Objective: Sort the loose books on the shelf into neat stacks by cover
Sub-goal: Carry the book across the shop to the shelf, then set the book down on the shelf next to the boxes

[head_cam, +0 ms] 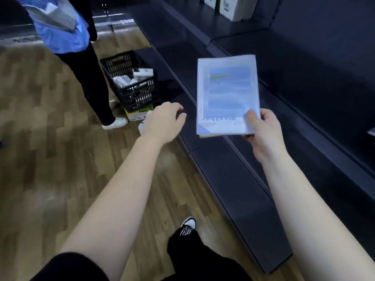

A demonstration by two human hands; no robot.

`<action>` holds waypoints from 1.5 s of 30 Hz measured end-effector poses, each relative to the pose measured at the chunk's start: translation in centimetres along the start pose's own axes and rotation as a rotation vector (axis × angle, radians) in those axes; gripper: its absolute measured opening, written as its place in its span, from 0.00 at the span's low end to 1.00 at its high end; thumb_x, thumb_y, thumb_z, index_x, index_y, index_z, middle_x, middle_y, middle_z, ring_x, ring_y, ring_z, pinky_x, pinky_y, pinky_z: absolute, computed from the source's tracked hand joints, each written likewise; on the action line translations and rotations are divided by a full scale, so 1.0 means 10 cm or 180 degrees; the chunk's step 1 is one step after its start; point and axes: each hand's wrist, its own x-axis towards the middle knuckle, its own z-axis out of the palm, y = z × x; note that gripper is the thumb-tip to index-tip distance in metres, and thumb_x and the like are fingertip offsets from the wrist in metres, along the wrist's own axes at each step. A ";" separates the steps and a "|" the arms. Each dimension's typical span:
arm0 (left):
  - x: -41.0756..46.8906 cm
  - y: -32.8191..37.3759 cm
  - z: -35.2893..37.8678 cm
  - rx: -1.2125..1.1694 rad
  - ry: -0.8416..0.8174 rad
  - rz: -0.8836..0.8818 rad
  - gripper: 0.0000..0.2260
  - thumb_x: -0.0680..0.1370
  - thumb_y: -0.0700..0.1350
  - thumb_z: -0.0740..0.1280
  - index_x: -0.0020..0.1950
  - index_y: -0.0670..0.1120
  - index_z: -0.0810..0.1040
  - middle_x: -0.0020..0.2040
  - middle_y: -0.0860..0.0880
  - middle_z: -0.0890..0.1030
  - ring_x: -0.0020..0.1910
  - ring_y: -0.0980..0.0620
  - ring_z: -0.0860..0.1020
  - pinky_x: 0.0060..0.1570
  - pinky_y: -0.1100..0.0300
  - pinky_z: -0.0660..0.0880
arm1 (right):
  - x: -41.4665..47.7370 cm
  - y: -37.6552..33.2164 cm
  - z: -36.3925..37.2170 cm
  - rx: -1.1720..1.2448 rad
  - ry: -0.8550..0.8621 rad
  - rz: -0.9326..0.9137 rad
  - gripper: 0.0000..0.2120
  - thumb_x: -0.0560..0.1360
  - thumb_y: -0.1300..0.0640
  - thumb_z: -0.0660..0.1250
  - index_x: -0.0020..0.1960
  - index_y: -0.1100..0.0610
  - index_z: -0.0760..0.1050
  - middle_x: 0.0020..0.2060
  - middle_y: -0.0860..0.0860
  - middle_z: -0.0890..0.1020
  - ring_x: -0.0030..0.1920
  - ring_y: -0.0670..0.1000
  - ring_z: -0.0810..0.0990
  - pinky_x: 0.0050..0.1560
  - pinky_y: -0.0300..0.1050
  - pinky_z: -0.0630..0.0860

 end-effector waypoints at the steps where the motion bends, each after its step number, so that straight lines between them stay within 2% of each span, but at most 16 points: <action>1: 0.16 -0.01 -0.01 0.0021 0.0043 0.0087 0.16 0.80 0.53 0.57 0.64 0.50 0.74 0.58 0.49 0.77 0.57 0.46 0.75 0.56 0.48 0.71 | 0.12 -0.05 0.05 0.0032 0.0070 -0.0053 0.09 0.74 0.54 0.64 0.52 0.56 0.72 0.45 0.50 0.80 0.40 0.49 0.78 0.38 0.45 0.74; 8: 1.41 0.14 -0.18 -0.0077 0.0252 0.0580 0.16 0.80 0.52 0.57 0.64 0.49 0.74 0.57 0.49 0.78 0.56 0.46 0.76 0.55 0.49 0.71 | 0.97 -0.48 0.21 0.0319 0.0506 -0.0310 0.09 0.74 0.53 0.65 0.53 0.55 0.72 0.50 0.53 0.82 0.43 0.50 0.81 0.41 0.47 0.77; 12: 1.95 0.33 -0.24 -0.0193 0.0316 0.0867 0.16 0.80 0.52 0.57 0.65 0.49 0.73 0.59 0.49 0.77 0.56 0.46 0.76 0.55 0.50 0.69 | 1.28 -0.68 0.19 0.0513 0.0836 -0.0390 0.09 0.78 0.57 0.65 0.56 0.58 0.72 0.50 0.54 0.82 0.47 0.54 0.82 0.47 0.54 0.81; 14: 2.17 0.44 -0.24 -0.0250 0.0286 0.1021 0.16 0.80 0.52 0.57 0.65 0.49 0.73 0.59 0.50 0.77 0.57 0.47 0.75 0.55 0.51 0.68 | 1.40 -0.76 0.17 0.0614 0.1020 -0.0484 0.09 0.79 0.59 0.64 0.57 0.60 0.71 0.48 0.53 0.82 0.45 0.52 0.82 0.44 0.50 0.80; 17: 2.51 0.63 -0.19 -0.0345 0.0186 0.1292 0.16 0.80 0.51 0.57 0.65 0.48 0.74 0.59 0.50 0.77 0.57 0.47 0.75 0.54 0.51 0.69 | 1.60 -0.86 0.14 0.0580 0.1393 -0.0583 0.03 0.78 0.58 0.65 0.50 0.55 0.71 0.43 0.51 0.80 0.40 0.50 0.80 0.38 0.44 0.75; 19: 2.73 0.76 -0.14 -0.0387 0.0100 0.1449 0.16 0.80 0.51 0.58 0.64 0.48 0.74 0.58 0.49 0.77 0.56 0.46 0.75 0.53 0.50 0.70 | 1.71 -0.90 0.12 0.0549 0.1623 -0.0601 0.03 0.78 0.58 0.65 0.47 0.54 0.71 0.42 0.50 0.80 0.39 0.49 0.79 0.37 0.43 0.74; 25: 3.41 1.10 -0.01 -0.0571 -0.0163 0.2123 0.17 0.79 0.51 0.59 0.65 0.48 0.75 0.58 0.43 0.77 0.54 0.41 0.76 0.49 0.50 0.73 | 2.11 -0.98 0.20 0.0255 0.2438 -0.0774 0.06 0.78 0.57 0.66 0.51 0.55 0.70 0.42 0.52 0.78 0.39 0.49 0.77 0.30 0.39 0.73; 29: 3.71 1.30 0.02 -0.1258 -0.0764 0.2614 0.17 0.78 0.55 0.59 0.62 0.50 0.77 0.58 0.45 0.79 0.53 0.44 0.78 0.49 0.52 0.75 | 2.31 -1.06 0.42 -0.0554 0.3015 -0.0986 0.06 0.77 0.56 0.66 0.50 0.55 0.69 0.39 0.48 0.77 0.38 0.48 0.76 0.36 0.37 0.72; 32: 3.78 1.49 -0.07 -0.2283 -0.1722 0.2274 0.14 0.81 0.53 0.59 0.57 0.50 0.81 0.55 0.49 0.81 0.53 0.50 0.79 0.52 0.58 0.74 | 2.37 -1.16 0.68 -0.1389 0.3259 -0.1046 0.06 0.77 0.57 0.65 0.49 0.54 0.68 0.34 0.43 0.76 0.34 0.40 0.74 0.32 0.28 0.67; 33: 3.78 1.55 -0.12 -0.2658 -0.2065 0.1969 0.13 0.80 0.55 0.59 0.53 0.52 0.82 0.52 0.50 0.82 0.51 0.51 0.79 0.51 0.58 0.75 | 2.39 -1.17 0.78 -0.1575 0.3239 -0.1048 0.06 0.77 0.57 0.65 0.49 0.53 0.68 0.34 0.43 0.76 0.34 0.40 0.74 0.32 0.29 0.68; 35: 3.78 1.60 -0.19 -0.3210 -0.2527 0.1407 0.13 0.78 0.59 0.60 0.44 0.54 0.79 0.43 0.53 0.81 0.42 0.55 0.79 0.42 0.63 0.77 | 2.42 -1.14 0.97 -0.1942 0.3104 -0.1113 0.05 0.77 0.55 0.64 0.49 0.51 0.68 0.36 0.47 0.78 0.36 0.48 0.77 0.34 0.40 0.71; 37: 3.84 1.59 -0.19 -0.3606 -0.2783 0.1203 0.18 0.75 0.63 0.63 0.46 0.49 0.80 0.43 0.48 0.83 0.41 0.51 0.81 0.40 0.62 0.79 | 2.47 -1.07 1.11 -0.2254 0.2983 -0.1301 0.05 0.76 0.53 0.64 0.51 0.50 0.70 0.40 0.49 0.79 0.42 0.53 0.77 0.36 0.45 0.71; 38: 3.89 1.59 -0.17 -0.3714 -0.2878 0.1182 0.20 0.74 0.62 0.66 0.49 0.46 0.81 0.45 0.45 0.84 0.43 0.50 0.83 0.44 0.57 0.80 | 2.49 -1.05 1.17 -0.2412 0.2914 -0.1375 0.07 0.75 0.53 0.64 0.53 0.50 0.71 0.43 0.48 0.80 0.45 0.52 0.75 0.38 0.45 0.71; 40: 3.98 1.55 -0.14 -0.3885 -0.2837 0.1178 0.17 0.73 0.57 0.70 0.51 0.44 0.80 0.46 0.46 0.84 0.45 0.50 0.83 0.50 0.49 0.79 | 2.52 -1.02 1.24 -0.2619 0.2748 -0.1386 0.11 0.74 0.50 0.65 0.56 0.50 0.73 0.48 0.45 0.80 0.50 0.48 0.73 0.43 0.43 0.71; 43: 4.13 1.48 -0.06 -0.3990 -0.2915 0.1003 0.11 0.75 0.48 0.69 0.54 0.44 0.79 0.46 0.46 0.84 0.45 0.49 0.83 0.48 0.51 0.80 | 2.56 -0.98 1.22 -0.2775 0.2398 -0.1250 0.18 0.75 0.36 0.59 0.56 0.47 0.75 0.55 0.38 0.78 0.56 0.42 0.72 0.57 0.44 0.69; 45: 4.19 1.41 -0.04 -0.4077 -0.2987 0.0976 0.10 0.77 0.45 0.67 0.55 0.41 0.79 0.47 0.44 0.84 0.45 0.47 0.83 0.43 0.55 0.79 | 2.57 -0.93 1.12 -0.2663 0.2471 -0.1074 0.20 0.75 0.34 0.56 0.56 0.44 0.76 0.58 0.38 0.76 0.60 0.44 0.71 0.61 0.44 0.67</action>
